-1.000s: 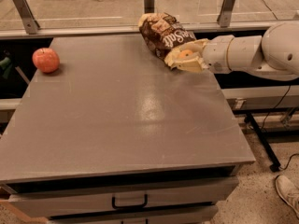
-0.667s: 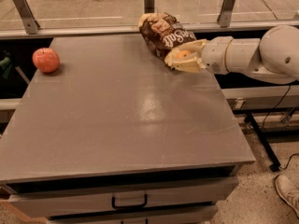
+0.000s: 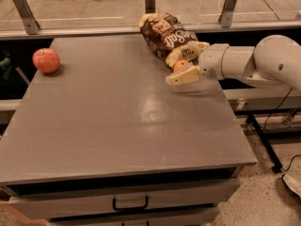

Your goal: Move orange near brown chip bag

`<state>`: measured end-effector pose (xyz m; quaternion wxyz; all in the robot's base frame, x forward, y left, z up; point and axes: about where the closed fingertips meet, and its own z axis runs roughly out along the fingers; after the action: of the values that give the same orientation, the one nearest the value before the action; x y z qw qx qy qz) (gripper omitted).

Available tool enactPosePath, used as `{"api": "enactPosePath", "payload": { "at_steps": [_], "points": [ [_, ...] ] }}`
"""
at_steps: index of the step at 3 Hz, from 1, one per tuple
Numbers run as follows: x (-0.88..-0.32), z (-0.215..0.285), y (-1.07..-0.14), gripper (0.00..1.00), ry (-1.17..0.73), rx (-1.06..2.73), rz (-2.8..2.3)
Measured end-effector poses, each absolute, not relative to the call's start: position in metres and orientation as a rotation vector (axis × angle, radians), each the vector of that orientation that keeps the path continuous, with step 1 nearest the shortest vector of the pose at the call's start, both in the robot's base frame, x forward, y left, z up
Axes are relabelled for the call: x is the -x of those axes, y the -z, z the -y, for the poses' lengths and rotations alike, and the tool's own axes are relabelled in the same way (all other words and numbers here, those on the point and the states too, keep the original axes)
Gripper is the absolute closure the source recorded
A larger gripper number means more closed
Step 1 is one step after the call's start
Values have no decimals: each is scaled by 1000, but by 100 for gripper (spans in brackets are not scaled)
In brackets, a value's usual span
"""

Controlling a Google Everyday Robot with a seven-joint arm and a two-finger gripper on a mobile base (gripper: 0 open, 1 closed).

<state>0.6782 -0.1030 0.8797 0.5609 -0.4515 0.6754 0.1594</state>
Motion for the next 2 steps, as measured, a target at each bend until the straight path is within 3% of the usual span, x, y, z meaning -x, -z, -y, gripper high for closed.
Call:
{"api": "enactPosePath", "payload": {
  "at_steps": [2],
  "points": [
    [-677, 103, -876, 0, -386, 1047, -1598]
  ]
}}
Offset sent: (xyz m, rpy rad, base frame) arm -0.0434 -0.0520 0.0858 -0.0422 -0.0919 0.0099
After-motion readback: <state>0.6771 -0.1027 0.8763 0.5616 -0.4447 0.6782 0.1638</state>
